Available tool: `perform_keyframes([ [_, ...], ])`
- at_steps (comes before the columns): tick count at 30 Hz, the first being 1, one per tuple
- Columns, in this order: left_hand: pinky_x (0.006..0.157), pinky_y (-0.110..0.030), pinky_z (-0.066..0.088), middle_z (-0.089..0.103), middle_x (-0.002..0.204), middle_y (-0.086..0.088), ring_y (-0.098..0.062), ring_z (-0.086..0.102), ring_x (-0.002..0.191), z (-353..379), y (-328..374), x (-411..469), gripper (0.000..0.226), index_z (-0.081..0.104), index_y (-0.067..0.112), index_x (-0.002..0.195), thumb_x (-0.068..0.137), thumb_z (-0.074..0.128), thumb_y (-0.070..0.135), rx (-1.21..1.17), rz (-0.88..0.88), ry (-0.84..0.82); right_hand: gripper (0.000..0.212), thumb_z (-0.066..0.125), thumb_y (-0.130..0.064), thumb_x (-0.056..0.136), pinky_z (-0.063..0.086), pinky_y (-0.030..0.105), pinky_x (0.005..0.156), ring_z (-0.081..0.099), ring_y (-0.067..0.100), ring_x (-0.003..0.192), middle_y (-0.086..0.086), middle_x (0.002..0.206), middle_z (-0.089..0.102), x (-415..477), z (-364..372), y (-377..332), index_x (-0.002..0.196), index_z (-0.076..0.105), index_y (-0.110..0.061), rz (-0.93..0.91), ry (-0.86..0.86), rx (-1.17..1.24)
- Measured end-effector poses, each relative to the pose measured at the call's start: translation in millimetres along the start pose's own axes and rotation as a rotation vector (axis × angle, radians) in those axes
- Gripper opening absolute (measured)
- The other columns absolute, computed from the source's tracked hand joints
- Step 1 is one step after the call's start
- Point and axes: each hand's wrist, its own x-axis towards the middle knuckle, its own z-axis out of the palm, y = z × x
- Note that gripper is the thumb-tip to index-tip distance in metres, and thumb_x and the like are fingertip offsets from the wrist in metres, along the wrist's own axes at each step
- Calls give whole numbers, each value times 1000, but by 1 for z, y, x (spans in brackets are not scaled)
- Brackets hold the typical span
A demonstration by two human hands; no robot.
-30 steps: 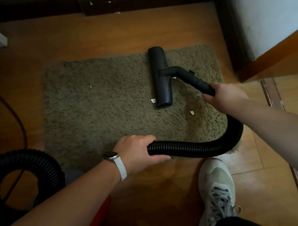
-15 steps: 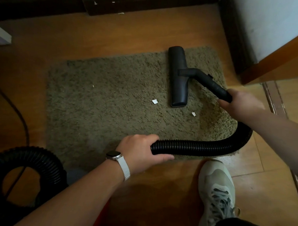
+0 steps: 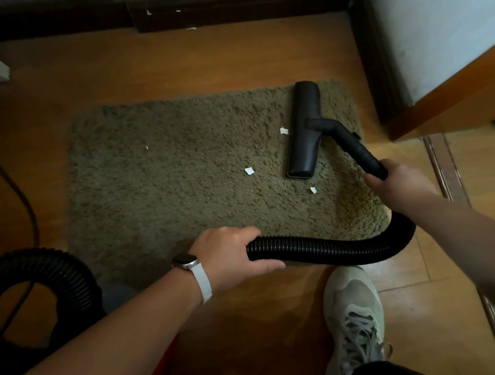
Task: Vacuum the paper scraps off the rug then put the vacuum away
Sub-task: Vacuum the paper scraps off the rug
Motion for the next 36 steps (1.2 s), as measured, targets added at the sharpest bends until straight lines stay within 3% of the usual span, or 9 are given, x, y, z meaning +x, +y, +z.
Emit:
perform_keyframes([
  [5, 64, -27, 51, 61, 77, 13, -4, 59, 73, 2, -3, -1, 58, 60, 33, 97, 73, 46, 84, -10, -5, 10, 25, 51, -46, 99, 41, 31, 52, 58, 21, 68, 4, 81, 59, 7, -2, -17, 110, 54, -23, -78, 3, -12],
  [10, 65, -29, 51, 62, 77, 12, -6, 59, 74, -1, -4, 2, 57, 60, 33, 96, 73, 49, 83, -21, -40, 14, 28, 51, -48, 99, 54, 37, 59, 60, 22, 70, 4, 82, 61, 18, -3, -25, 112, 56, -24, -97, -6, -49],
  [20, 64, -23, 49, 61, 78, 14, -2, 59, 75, 1, -2, 4, 60, 59, 36, 100, 71, 44, 86, 23, -63, -9, 27, 52, -47, 99, 36, 29, 49, 53, 16, 65, 2, 79, 56, 25, 4, -28, 110, 53, -22, -132, 9, -52],
  [25, 59, -19, 42, 61, 77, 15, -1, 58, 74, 0, -1, 4, 59, 60, 36, 100, 71, 45, 86, 35, -47, -6, 31, 52, -48, 98, 42, 32, 54, 56, 20, 68, 4, 79, 57, 22, 5, -27, 112, 55, -21, -167, 5, -14],
  [29, 63, -21, 46, 60, 77, 16, 0, 57, 74, 1, -1, 3, 61, 59, 36, 99, 70, 44, 87, 30, -26, -13, 28, 54, -49, 97, 42, 32, 52, 57, 19, 66, 2, 77, 57, 16, 5, -33, 107, 55, -23, -237, -7, -38],
  [32, 65, -22, 48, 59, 77, 17, 1, 57, 75, 3, -1, 2, 62, 59, 37, 99, 69, 42, 89, 26, -12, -31, 24, 54, -50, 96, 50, 36, 54, 58, 18, 63, 0, 73, 58, 11, 6, -39, 103, 53, -26, -329, -19, -69],
  [36, 66, -23, 49, 58, 77, 18, 1, 57, 75, 3, 0, 0, 62, 58, 37, 98, 68, 41, 89, 18, 0, -39, 20, 58, -45, 96, 39, 30, 50, 56, 14, 59, -1, 69, 57, 4, 7, -30, 100, 53, -26, -373, -17, 5],
])
